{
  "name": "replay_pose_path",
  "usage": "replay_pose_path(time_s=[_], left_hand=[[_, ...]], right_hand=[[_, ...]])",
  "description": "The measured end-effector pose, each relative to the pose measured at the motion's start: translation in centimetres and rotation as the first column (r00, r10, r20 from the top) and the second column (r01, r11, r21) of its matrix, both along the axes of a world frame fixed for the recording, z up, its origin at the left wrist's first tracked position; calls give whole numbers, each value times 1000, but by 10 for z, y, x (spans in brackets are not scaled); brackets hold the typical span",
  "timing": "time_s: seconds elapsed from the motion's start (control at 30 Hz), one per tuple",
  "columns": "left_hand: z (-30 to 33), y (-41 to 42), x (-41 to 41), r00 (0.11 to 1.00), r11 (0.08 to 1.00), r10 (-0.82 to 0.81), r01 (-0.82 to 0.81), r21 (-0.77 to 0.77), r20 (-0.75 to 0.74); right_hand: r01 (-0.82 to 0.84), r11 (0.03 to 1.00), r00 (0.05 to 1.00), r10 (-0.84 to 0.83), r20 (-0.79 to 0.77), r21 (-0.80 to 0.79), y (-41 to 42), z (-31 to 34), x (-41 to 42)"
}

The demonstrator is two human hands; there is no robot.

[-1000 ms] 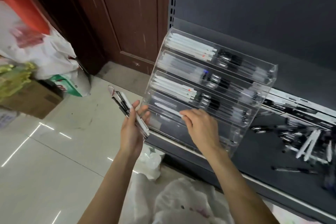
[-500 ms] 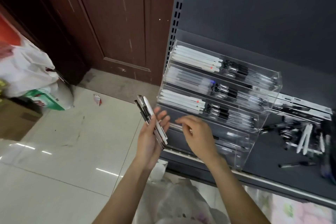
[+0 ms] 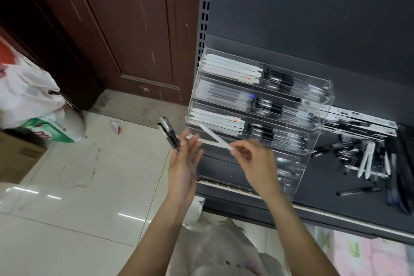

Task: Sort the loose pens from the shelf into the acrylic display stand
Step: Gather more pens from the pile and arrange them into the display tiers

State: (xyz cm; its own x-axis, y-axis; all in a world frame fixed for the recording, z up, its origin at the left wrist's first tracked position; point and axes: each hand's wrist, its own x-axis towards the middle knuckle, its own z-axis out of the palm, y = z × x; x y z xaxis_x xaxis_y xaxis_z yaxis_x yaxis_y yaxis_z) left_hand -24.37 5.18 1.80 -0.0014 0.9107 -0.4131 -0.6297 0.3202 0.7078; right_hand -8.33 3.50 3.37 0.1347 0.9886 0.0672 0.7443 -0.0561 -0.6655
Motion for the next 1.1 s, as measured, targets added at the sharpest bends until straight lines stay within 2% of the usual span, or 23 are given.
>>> replay_pose_path(time_s=[0.03,0.1,0.23,0.33,0.47,0.53,0.6,0.67,0.73,0.97,1.1], left_hand=[[-1,0,-5,999,999,30,-30,-26,-14],[-3,-2,-14,998,996,66,-67,-67,-14],[-7,-4,-20,999,990,48,-46,-136,13],[-6,-5,-17,995,987,33,-19,-157,89],[-6,-8,-12,997,991,26,-16,-131,74],[-5,-10,-8,1000,996,6,-3,-92,29],[-3,-11,-2,999,998,-22,20,-53,-42],[-1,-13,5,993,999,-51,49,-19,-102],[3,-15,13,982,996,-92,94,3,-167],[14,-22,40,883,944,-267,321,81,-387],[23,-28,63,858,907,-342,408,103,-383]], right_hand=[[-8,999,987,1,158,42,0,-1,8],[-63,997,952,46,302,47,3,-4,15],[-187,982,910,168,379,14,13,-13,3],[-208,977,898,212,385,-54,25,-22,-6],[-230,971,887,237,396,-65,28,-26,-16],[-196,981,926,186,329,-3,23,-21,-19],[-161,986,980,154,127,47,13,-12,-23],[-155,988,977,152,-150,-3,2,1,-32],[-169,982,941,134,-311,-87,-7,8,-39],[-186,959,849,48,-526,-212,-19,11,-7],[-175,962,847,38,-531,-209,-25,14,12]])
